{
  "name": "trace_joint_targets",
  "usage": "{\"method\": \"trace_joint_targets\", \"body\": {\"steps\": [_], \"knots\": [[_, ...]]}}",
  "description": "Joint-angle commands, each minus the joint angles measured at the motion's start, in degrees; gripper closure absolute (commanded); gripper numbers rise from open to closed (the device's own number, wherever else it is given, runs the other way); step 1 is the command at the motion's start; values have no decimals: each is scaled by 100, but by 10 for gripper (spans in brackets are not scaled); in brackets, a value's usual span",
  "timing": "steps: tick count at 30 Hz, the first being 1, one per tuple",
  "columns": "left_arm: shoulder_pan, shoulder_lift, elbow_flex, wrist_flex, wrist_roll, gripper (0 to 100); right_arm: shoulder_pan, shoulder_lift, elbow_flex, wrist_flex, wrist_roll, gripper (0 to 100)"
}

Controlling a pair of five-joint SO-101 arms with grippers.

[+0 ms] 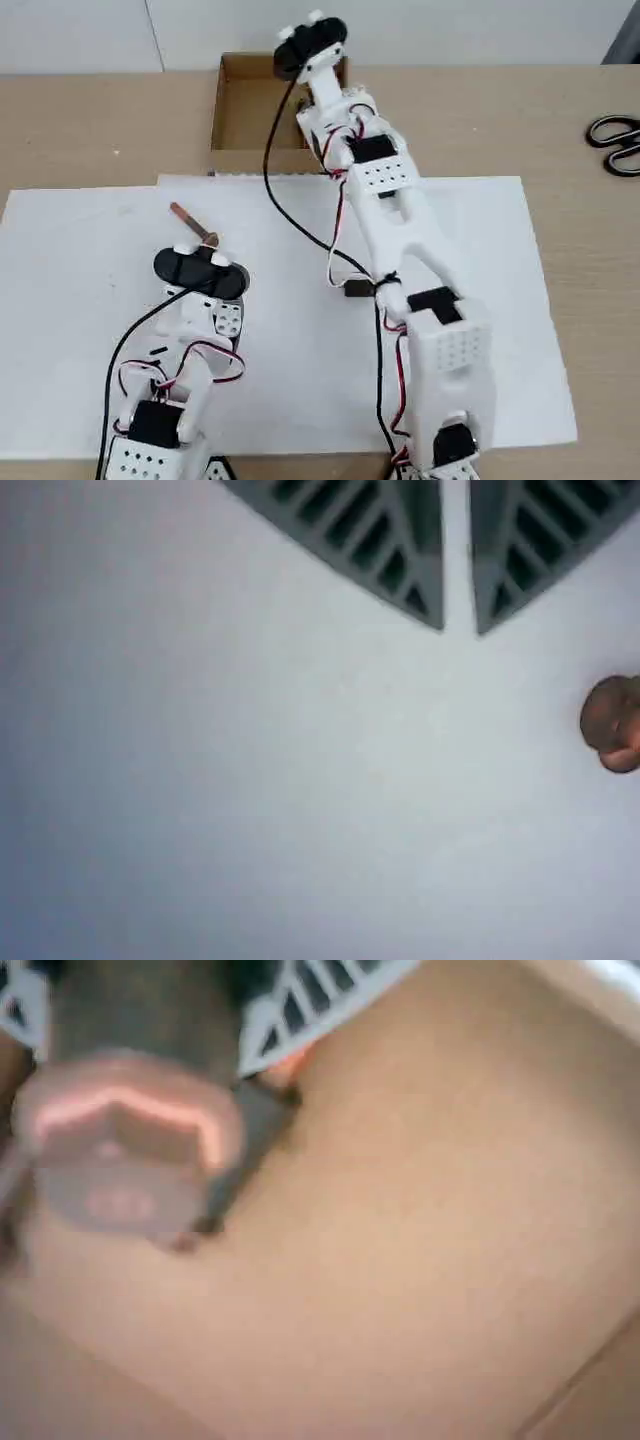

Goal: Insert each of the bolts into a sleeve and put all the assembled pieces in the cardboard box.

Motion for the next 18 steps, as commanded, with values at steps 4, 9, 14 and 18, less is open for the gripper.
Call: {"method": "trace_joint_targets", "body": {"steps": [4,9,14,18], "knots": [[-53,-62,-31,0,-18,993,-400,567,-1257,-207,1222,994],[-53,-62,-31,0,-18,993,-453,927,-1538,-189,1459,893],[-53,-62,-31,0,-18,993,-470,998,-1538,-163,1459,848],[-53,-62,-31,0,-18,993,-470,963,-1538,-154,1459,849]]}}
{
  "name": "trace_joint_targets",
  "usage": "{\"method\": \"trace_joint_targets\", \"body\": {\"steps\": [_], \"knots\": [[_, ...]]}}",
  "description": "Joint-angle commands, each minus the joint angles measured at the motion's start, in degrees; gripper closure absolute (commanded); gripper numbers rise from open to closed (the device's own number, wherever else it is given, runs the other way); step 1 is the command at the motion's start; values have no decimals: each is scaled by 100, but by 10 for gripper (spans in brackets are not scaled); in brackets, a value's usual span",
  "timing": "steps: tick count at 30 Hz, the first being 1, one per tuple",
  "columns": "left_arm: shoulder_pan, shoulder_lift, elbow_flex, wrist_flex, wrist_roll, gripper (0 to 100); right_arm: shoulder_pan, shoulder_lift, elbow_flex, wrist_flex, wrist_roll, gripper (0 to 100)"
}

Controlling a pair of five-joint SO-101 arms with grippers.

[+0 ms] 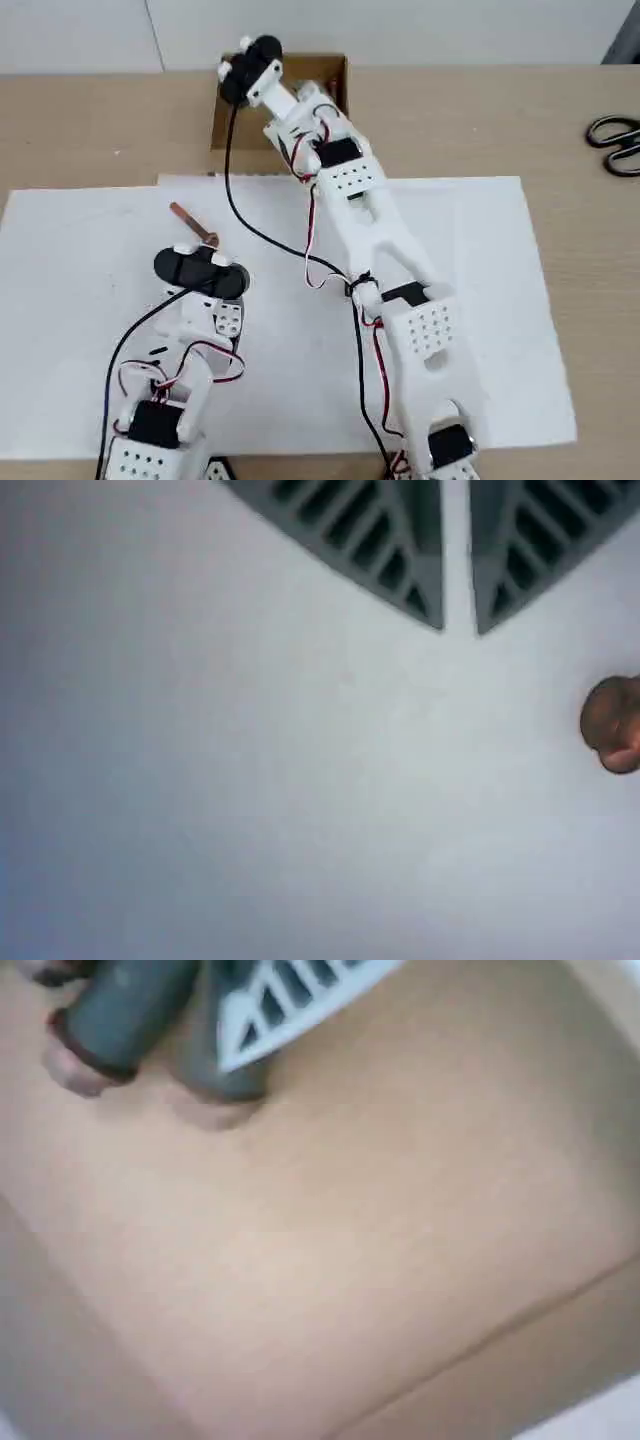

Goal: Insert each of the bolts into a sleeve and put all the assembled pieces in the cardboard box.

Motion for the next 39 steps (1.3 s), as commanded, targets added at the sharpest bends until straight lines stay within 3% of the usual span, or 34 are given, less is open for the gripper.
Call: {"method": "trace_joint_targets", "body": {"steps": [1,6,14,24,30,34,39], "knots": [[-53,-62,-31,0,-18,993,-31,-154,-290,-136,35,849],[-53,-62,-31,0,-18,993,92,-321,-290,207,9,850],[-62,-62,-31,9,-18,993,145,-1446,-281,2431,-185,851],[-70,-62,-31,0,-18,993,145,-1947,-281,4321,-193,851],[-800,-26,-31,-273,-26,990,145,-2246,-281,5622,-176,850],[-932,-26,-31,-290,-18,989,154,-2431,-281,6519,-158,850],[-932,-26,-31,-281,-18,989,330,-2730,97,6659,-158,849]]}}
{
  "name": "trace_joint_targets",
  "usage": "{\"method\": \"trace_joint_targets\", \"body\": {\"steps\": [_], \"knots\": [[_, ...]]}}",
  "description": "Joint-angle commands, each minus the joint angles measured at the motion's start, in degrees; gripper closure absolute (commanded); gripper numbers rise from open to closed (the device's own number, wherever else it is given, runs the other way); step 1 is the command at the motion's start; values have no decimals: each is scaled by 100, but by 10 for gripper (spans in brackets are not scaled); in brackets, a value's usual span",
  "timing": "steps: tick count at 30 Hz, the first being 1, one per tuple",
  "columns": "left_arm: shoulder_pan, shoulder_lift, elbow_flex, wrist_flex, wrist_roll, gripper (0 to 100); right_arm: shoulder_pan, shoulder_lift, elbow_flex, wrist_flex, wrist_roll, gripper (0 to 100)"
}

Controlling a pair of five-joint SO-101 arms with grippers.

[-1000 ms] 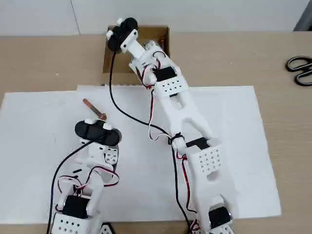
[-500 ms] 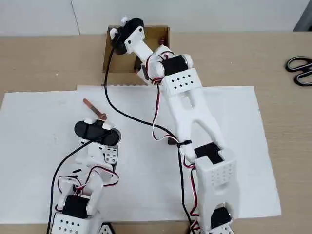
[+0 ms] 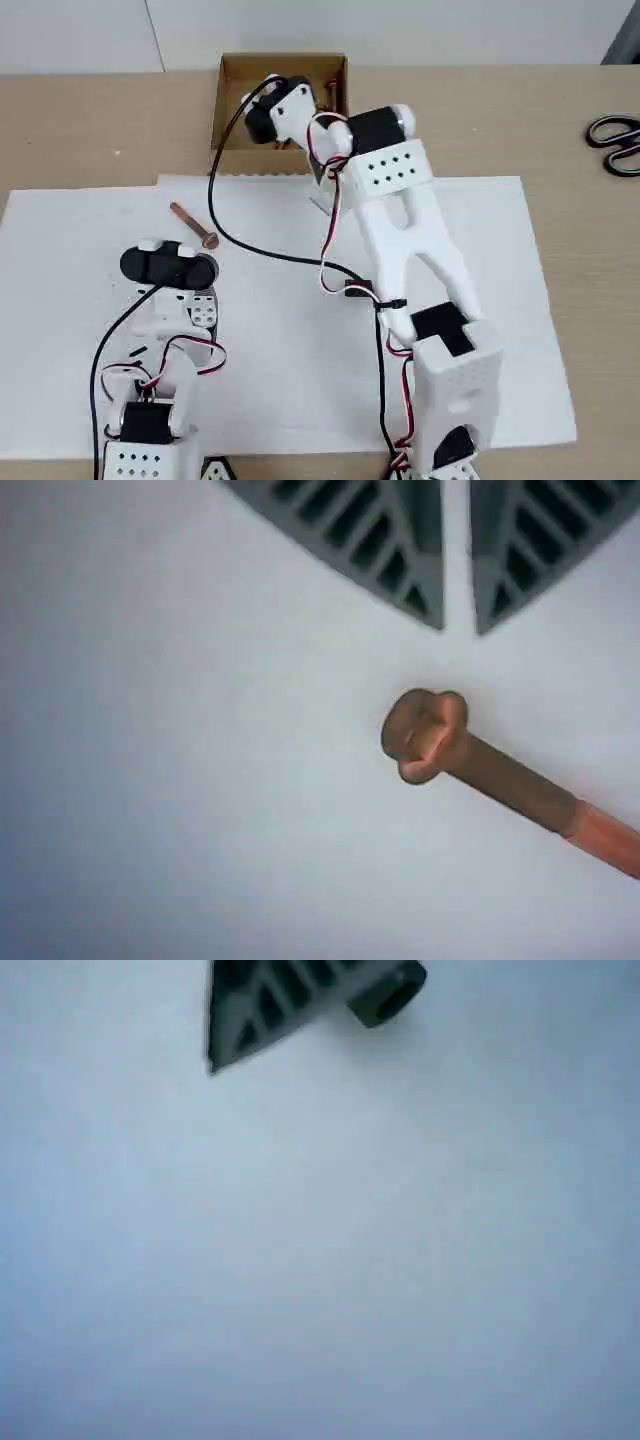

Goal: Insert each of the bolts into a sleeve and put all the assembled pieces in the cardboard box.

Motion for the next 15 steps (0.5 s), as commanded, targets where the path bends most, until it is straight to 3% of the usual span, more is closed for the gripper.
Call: {"method": "trace_joint_targets", "body": {"steps": [1,15], "knots": [[-18,-26,-31,-141,-9,989,136,-611,246,101,-18,849],[-193,-53,-31,-158,9,989,92,-2554,3604,48,1327,849]]}}
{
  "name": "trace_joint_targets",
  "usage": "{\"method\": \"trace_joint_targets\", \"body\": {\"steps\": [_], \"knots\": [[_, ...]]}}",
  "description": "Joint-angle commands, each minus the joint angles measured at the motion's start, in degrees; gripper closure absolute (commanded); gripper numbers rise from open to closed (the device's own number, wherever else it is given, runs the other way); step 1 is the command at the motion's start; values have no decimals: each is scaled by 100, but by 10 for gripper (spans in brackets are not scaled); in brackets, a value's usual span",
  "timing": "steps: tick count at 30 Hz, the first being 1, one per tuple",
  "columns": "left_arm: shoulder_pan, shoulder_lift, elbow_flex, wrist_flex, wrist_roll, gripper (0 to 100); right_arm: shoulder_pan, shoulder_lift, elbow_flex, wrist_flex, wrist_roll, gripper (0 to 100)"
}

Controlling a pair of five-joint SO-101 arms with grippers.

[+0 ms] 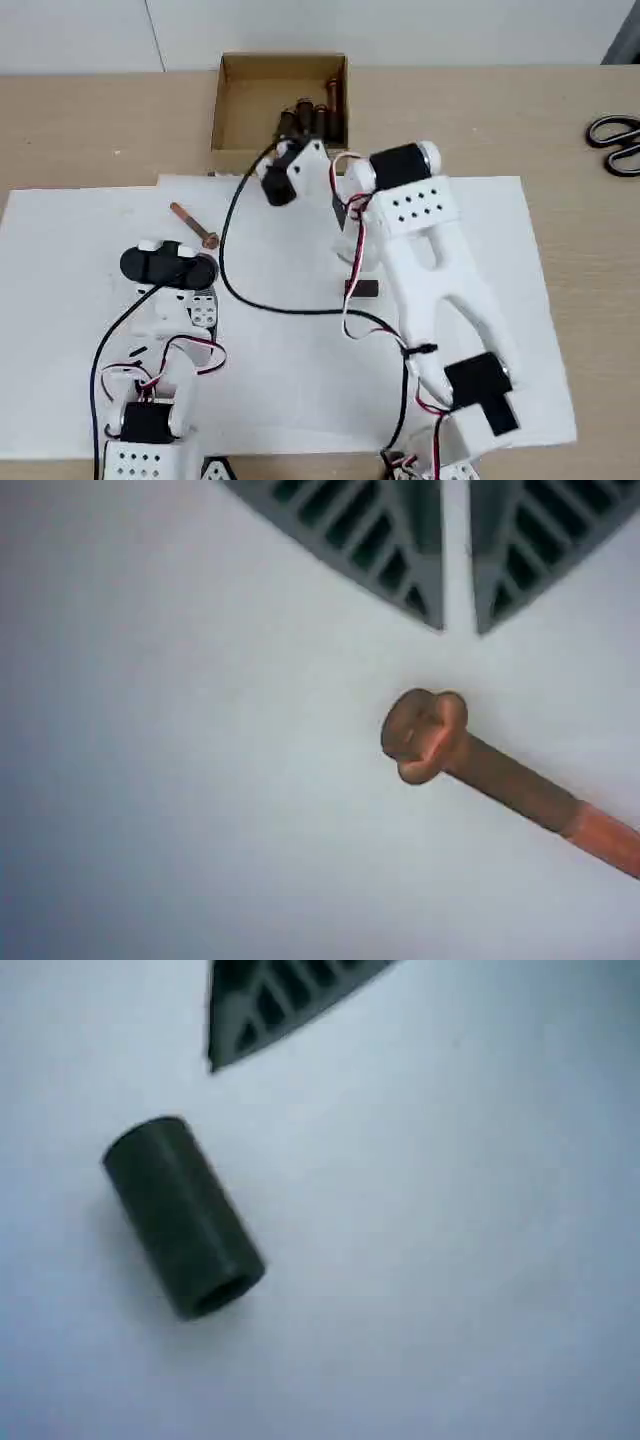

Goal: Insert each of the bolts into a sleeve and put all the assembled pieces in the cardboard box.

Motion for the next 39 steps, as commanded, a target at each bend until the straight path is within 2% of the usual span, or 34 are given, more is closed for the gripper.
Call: {"method": "trace_joint_targets", "body": {"steps": [1,8,15,25,39], "knots": [[-211,-53,-31,-167,9,989,48,-444,466,-13,440,849],[-211,-53,-31,-167,9,989,48,-462,923,-207,1530,849],[-202,-26,-31,-158,9,989,-48,-453,1442,-673,2207,849],[-202,-44,-31,-158,9,989,-145,-400,2163,-1701,2646,849],[-202,-44,-31,-158,9,989,-119,409,2084,-2053,2813,850]]}}
